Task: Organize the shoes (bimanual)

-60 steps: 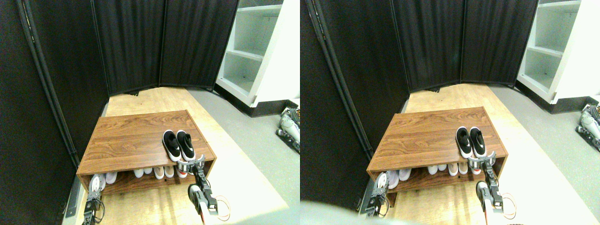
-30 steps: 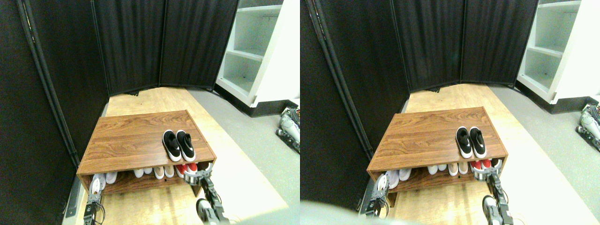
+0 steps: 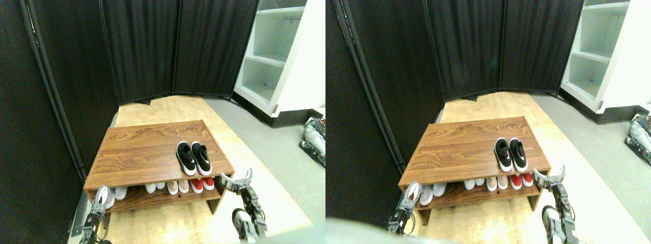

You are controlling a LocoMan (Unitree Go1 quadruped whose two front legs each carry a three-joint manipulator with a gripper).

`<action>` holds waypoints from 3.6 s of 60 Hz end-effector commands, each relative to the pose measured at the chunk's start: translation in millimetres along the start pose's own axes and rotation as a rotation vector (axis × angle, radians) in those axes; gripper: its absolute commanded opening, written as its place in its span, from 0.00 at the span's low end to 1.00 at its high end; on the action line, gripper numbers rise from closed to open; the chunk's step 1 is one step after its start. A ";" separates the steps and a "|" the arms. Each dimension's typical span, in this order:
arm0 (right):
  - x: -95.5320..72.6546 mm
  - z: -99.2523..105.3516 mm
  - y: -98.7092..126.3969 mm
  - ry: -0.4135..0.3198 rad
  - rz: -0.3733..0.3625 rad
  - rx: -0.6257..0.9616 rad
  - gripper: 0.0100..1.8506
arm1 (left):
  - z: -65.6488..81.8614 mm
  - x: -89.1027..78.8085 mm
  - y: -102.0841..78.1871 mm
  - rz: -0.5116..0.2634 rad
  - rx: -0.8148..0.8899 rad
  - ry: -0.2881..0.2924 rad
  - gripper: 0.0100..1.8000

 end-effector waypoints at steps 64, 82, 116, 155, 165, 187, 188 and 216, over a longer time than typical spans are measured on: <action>90.9 -30.1 -33.9 -0.046 -0.074 -0.081 0.03 | 8.9 19.6 19.7 -0.034 0.095 -0.027 0.03; 92.1 -38.7 -32.4 -0.028 -0.060 -0.044 0.02 | 4.7 15.1 16.1 -0.037 0.095 -0.041 0.02; 97.1 -47.5 -28.1 -0.023 -0.084 -0.008 0.06 | -2.6 19.5 10.0 -0.021 0.072 -0.056 0.01; 106.3 -25.2 -18.3 -0.041 -0.042 -0.065 0.04 | 2.6 28.2 12.9 -0.020 0.065 -0.064 0.01; 95.8 -13.0 12.9 -0.020 0.060 -0.040 0.02 | 4.3 33.1 14.4 -0.015 0.054 -0.060 0.01; 47.7 -13.8 19.8 0.002 0.131 -0.044 0.06 | 3.8 40.9 15.2 0.011 0.008 -0.057 0.01; 46.0 -14.0 19.2 0.004 0.132 -0.041 0.06 | 3.9 40.8 15.2 0.014 0.010 -0.060 0.01; -14.2 -35.7 -11.8 0.103 0.044 0.046 0.06 | 3.2 38.1 17.8 0.018 -0.020 -0.062 0.00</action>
